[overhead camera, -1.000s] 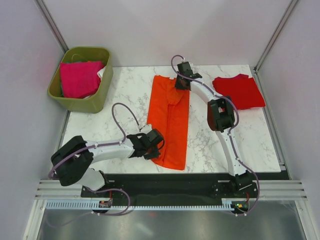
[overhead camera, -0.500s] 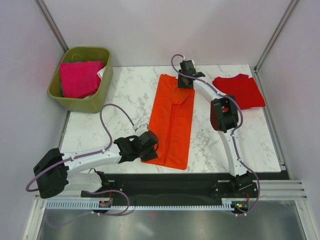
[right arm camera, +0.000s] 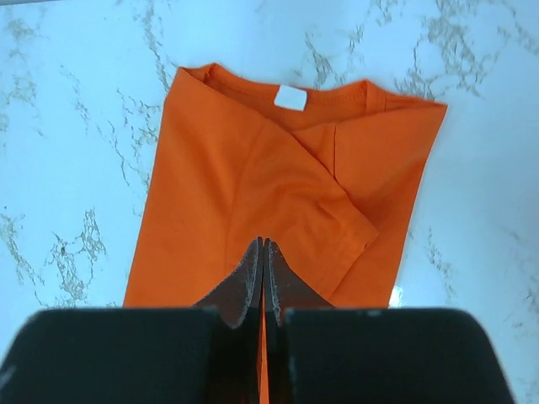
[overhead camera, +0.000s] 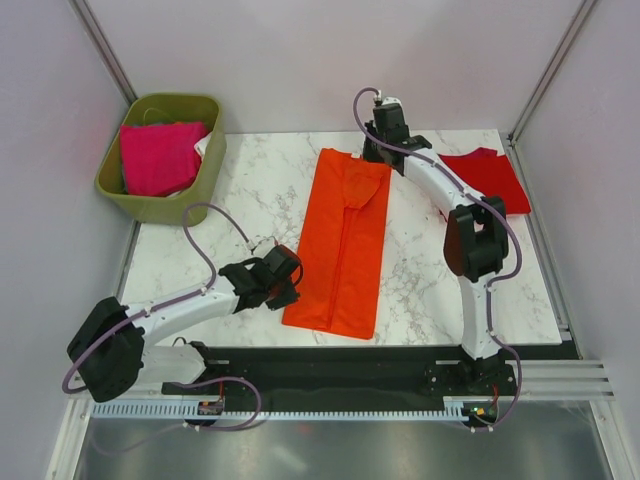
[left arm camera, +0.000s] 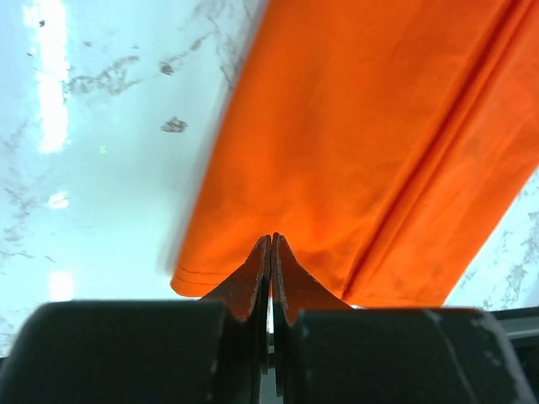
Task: Fold and stack the t-shirts
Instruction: Fold the tshirt
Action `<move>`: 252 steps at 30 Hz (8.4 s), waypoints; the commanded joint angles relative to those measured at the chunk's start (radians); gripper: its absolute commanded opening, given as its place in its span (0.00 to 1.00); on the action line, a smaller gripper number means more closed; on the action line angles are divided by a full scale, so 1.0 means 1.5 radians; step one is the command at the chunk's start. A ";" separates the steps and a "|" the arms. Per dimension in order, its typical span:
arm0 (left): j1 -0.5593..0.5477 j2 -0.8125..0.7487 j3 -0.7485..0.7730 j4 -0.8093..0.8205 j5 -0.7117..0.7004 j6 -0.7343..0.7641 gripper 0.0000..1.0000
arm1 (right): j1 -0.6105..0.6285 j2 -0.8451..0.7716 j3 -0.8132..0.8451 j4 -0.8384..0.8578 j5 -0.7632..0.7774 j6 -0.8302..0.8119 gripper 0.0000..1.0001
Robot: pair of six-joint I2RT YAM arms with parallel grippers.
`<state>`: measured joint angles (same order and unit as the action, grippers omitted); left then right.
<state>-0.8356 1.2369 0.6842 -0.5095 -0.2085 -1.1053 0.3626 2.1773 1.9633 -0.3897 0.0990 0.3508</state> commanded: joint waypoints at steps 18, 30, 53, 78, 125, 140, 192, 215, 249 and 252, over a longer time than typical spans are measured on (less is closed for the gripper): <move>0.007 0.090 -0.052 0.054 0.022 0.048 0.02 | -0.032 0.174 0.079 -0.068 0.060 0.060 0.00; -0.041 0.123 -0.097 0.130 0.046 0.000 0.02 | -0.037 0.290 0.224 -0.095 0.053 0.057 0.00; -0.040 -0.124 -0.076 0.080 0.081 0.093 0.20 | 0.009 -0.225 -0.251 -0.027 -0.045 0.063 0.32; -0.039 -0.128 -0.138 0.122 0.124 0.126 0.45 | 0.105 -0.839 -1.016 -0.016 -0.198 0.244 0.47; 0.031 -0.036 -0.184 0.263 0.248 0.124 0.02 | 0.116 -0.816 -1.048 0.017 -0.256 0.255 0.00; 0.156 -0.036 -0.029 0.198 0.339 0.191 0.02 | 0.100 -0.764 -0.851 -0.026 -0.191 0.211 0.00; 0.372 0.604 0.647 0.123 0.430 0.246 0.22 | -0.155 -0.040 -0.227 -0.005 -0.308 0.153 0.37; 0.329 0.309 0.214 0.238 0.374 0.275 0.60 | -0.134 -0.333 -0.696 0.157 -0.329 0.121 0.49; 0.297 0.427 0.207 0.300 0.343 0.230 0.28 | -0.104 -0.289 -0.711 0.162 -0.295 0.118 0.02; 0.288 0.427 0.186 0.330 0.340 0.214 0.12 | -0.104 -0.294 -0.712 0.163 -0.299 0.120 0.00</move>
<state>-0.3851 1.8496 0.9878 -0.0601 0.3397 -0.7570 0.2012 1.7443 0.9035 -0.1612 -0.3580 0.5449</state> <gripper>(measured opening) 0.165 0.011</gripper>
